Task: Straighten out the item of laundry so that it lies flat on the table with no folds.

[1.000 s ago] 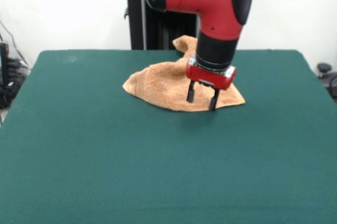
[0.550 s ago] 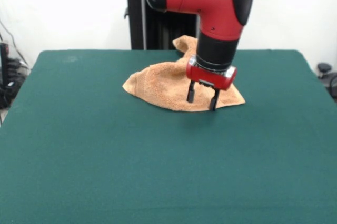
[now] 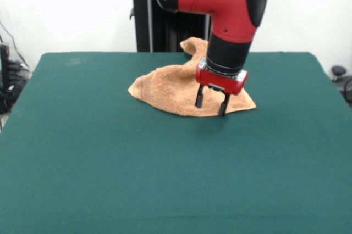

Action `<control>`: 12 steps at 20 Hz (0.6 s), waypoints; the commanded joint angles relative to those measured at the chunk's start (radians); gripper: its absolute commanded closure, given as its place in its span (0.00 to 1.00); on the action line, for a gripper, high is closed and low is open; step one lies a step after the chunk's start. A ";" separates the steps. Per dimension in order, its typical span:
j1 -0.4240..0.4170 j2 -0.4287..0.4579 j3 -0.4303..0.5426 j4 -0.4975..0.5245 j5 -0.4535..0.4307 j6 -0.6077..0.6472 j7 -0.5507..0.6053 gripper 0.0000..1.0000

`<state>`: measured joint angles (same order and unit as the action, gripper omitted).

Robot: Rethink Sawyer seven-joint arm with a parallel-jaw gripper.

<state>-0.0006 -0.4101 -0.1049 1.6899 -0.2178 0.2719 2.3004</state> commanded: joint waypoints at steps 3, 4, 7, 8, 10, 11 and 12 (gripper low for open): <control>0.010 0.253 0.085 -0.180 0.021 -0.204 0.103 0.00; 0.009 0.253 0.086 -0.180 0.021 -0.205 0.102 0.00; 0.004 0.253 0.090 -0.179 0.017 -0.206 0.095 0.00; 0.004 0.253 0.090 -0.179 0.017 -0.206 0.095 0.00; 0.003 0.255 0.091 -0.180 0.019 -0.209 0.097 0.00; 0.005 0.255 0.090 -0.179 0.021 -0.210 0.100 0.00; 0.006 0.255 0.089 -0.179 0.022 -0.209 0.101 0.00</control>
<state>0.0180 -0.4036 -0.1206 1.6793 -0.2178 0.2727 2.3004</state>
